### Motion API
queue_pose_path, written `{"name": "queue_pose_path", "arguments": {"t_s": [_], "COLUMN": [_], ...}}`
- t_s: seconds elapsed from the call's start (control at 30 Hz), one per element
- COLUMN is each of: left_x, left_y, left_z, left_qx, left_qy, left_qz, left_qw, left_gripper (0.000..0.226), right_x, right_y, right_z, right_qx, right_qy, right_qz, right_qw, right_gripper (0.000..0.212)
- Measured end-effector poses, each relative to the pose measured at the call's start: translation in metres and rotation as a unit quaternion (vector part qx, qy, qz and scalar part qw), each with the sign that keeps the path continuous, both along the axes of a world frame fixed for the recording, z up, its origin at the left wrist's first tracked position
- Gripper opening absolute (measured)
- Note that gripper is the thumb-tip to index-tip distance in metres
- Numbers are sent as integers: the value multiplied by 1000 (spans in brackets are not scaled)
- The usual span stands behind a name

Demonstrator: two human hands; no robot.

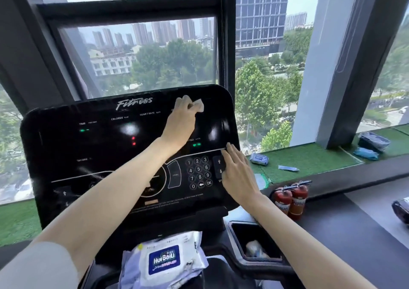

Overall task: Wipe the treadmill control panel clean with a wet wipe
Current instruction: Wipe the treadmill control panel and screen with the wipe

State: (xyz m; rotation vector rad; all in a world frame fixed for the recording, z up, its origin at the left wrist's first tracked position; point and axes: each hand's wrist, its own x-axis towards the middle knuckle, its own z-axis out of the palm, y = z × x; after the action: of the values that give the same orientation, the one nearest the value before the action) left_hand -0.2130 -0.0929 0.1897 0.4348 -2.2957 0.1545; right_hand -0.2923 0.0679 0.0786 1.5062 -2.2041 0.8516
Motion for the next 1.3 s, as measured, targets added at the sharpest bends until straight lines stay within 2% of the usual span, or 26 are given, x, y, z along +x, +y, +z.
{"name": "queue_pose_path", "arguments": {"t_s": [0.07, 0.33, 0.5, 0.83, 0.9, 0.93, 1.03, 1.07, 1.1, 1.13, 1.2, 1.23, 1.27, 1.3], "left_x": [-10, -32, 7, -35, -28, -21, 7, 12, 13, 11, 8, 8, 8, 8], "left_y": [0, 8, -21, -2, 4, 8, 18, 10, 1, -8, -20, -19, -12, -4], "left_z": [8, 18, 12, 17, 0, -15, -45, -42, -34, -24, -7, -5, -12, -25], "left_qx": [15, -21, -6, 47, 55, 47, -55, -75, -77, -59, 42, 99, 128, 123], "left_qy": [6, -49, -1, -5, -55, -107, -281, -292, -271, -212, -38, 43, 75, 43], "left_qz": [3, -21, -6, -59, -98, -134, -210, -213, -195, -160, -59, -15, 18, 18], "left_qw": [1000, 998, 1000, 997, 992, 984, 935, 929, 940, 962, 997, 994, 989, 991], "left_gripper": [36, 36, 34, 37, 31, 29, 27, 26, 24, 22, 29, 35, 37, 35], "right_x": [-5, -6, -1, -1, 2, 4, 8, 9, 10, 11, 13, 14, 16, 18], "right_y": [-1, -13, -17, -9, -6, -5, 0, 2, 3, 5, 7, 8, 9, 9], "right_z": [5, 7, 2, -1, -6, -9, -14, -14, -14, -15, -17, -19, -21, -24], "right_qx": [-9, -20, -27, -36, -33, -31, -22, -21, -19, -17, -10, -5, 2, 10], "right_qy": [2, 6, 12, 3, 0, -1, -6, -8, -11, -14, -21, -26, -34, -43], "right_qz": [3, -8, -52, -52, -53, -56, -68, -70, -70, -70, -72, -73, -74, -76], "right_qw": [1000, 1000, 998, 998, 998, 998, 997, 997, 997, 997, 997, 997, 997, 996], "right_gripper": [62, 58, 54, 55, 54, 55, 57, 56, 55, 54, 53, 54, 54, 55]}}
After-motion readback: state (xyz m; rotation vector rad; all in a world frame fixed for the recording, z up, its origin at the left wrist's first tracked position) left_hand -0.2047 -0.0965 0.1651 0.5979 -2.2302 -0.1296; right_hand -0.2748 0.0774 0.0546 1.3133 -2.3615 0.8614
